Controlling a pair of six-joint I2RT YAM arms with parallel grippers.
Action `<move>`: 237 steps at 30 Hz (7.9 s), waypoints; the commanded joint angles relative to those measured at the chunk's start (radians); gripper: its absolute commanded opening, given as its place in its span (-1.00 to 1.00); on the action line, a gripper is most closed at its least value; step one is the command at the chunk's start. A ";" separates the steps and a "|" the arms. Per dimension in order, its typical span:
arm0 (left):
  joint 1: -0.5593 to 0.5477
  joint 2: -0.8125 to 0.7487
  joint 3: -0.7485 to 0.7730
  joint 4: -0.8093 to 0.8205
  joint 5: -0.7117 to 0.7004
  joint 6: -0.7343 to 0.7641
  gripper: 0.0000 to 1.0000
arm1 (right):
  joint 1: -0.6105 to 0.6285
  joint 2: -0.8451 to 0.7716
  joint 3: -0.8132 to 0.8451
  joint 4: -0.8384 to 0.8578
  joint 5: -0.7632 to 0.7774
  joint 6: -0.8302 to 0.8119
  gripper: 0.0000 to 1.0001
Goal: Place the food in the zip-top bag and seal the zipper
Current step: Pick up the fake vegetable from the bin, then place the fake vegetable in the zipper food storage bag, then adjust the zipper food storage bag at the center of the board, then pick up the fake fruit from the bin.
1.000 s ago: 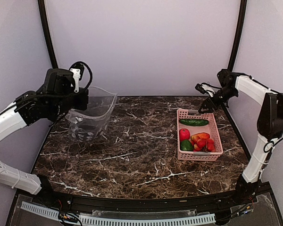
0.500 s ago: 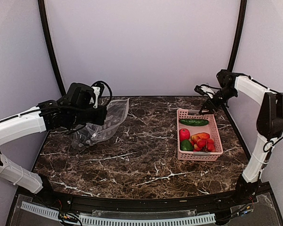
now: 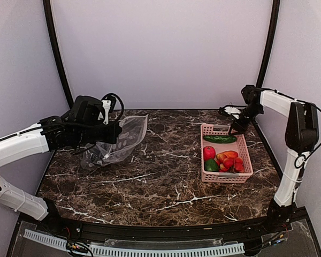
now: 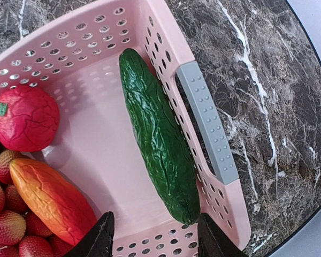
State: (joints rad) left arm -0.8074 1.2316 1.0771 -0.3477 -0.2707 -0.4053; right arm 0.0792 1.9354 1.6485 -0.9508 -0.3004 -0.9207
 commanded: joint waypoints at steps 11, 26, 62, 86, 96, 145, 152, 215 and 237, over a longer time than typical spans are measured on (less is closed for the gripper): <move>-0.003 0.021 0.027 -0.015 0.030 0.004 -0.99 | 0.024 0.090 -0.044 0.130 0.137 -0.067 0.05; -0.003 0.028 0.011 -0.010 0.046 -0.002 -0.99 | 0.066 0.161 -0.093 0.205 0.199 -0.052 0.10; -0.003 0.163 0.142 0.066 0.037 0.151 -0.99 | 0.295 -0.296 -0.026 -0.147 -0.181 0.268 -0.50; -0.143 0.259 0.203 0.155 -0.027 0.333 -0.99 | 0.459 -0.001 0.135 -0.431 -0.818 0.530 -0.52; -0.210 0.289 0.203 0.179 -0.066 0.357 -0.99 | 0.461 -0.006 0.034 -0.354 -0.829 0.667 -0.39; -0.105 0.086 0.443 -0.288 -0.544 0.607 -0.99 | 0.223 -0.439 -0.209 0.169 -0.119 0.440 0.77; -0.107 0.129 0.430 -0.320 -0.265 0.423 -0.99 | 0.222 -0.571 -0.399 0.144 -0.144 0.274 0.39; -0.107 0.193 0.236 -0.102 -0.122 0.268 -0.99 | 0.389 -0.863 -0.898 0.149 0.116 0.093 -0.38; -0.107 0.199 0.231 -0.095 -0.117 0.271 -0.99 | 0.393 -0.880 -0.783 0.123 0.198 0.095 -1.00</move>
State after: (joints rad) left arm -0.9165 1.4471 1.3186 -0.4423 -0.3996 -0.1345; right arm 0.4648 1.0603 0.8139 -0.8139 -0.1429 -0.8276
